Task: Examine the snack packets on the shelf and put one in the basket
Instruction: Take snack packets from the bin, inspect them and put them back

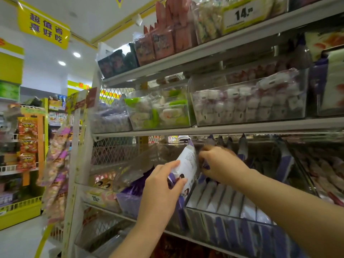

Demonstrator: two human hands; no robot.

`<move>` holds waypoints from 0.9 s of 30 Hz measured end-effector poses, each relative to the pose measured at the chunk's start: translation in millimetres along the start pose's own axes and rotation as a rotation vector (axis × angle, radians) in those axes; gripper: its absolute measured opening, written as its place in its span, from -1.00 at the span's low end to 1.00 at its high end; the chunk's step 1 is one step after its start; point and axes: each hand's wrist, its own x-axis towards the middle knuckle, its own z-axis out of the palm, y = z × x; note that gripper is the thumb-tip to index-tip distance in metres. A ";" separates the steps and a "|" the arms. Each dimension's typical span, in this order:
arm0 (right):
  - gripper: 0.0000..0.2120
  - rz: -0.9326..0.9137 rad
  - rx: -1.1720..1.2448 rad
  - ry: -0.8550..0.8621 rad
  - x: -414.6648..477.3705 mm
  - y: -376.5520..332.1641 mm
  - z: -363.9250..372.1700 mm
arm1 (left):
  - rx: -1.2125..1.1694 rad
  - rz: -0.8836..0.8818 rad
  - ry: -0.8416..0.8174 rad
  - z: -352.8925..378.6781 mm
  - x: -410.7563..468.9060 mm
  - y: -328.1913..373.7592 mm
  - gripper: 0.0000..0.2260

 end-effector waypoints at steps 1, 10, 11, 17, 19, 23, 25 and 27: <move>-0.78 0.014 -0.020 -0.011 6.1 1.4 3.0 | -0.004 0.006 -0.003 1.2 2.3 -2.3 -0.63; -0.56 0.144 -0.024 -0.016 28.4 22.8 17.5 | 0.085 0.081 -0.059 24.3 20.5 -6.1 -0.64; -0.61 0.124 -0.020 -0.037 27.4 24.2 15.7 | 0.115 0.098 -0.065 27.3 22.1 -5.3 -0.64; -0.44 0.034 -0.079 -0.307 3.4 60.5 -24.9 | 0.198 0.113 -0.061 43.7 34.9 1.5 -0.66; -0.28 0.051 -0.131 -0.347 -9.2 76.9 -35.1 | 0.186 0.121 -0.048 48.8 35.4 5.4 -0.66; -0.34 0.153 -0.101 -0.314 -28.1 100.4 -38.3 | 0.144 0.164 0.048 52.0 26.4 7.3 -0.66; -0.46 0.175 -0.074 -0.312 -28.7 104.6 -34.4 | 0.106 0.230 0.111 49.9 17.6 5.1 -0.67; -0.53 0.176 -0.079 -0.314 -26.1 105.7 -32.4 | 0.109 0.345 0.172 46.2 7.9 4.8 -0.69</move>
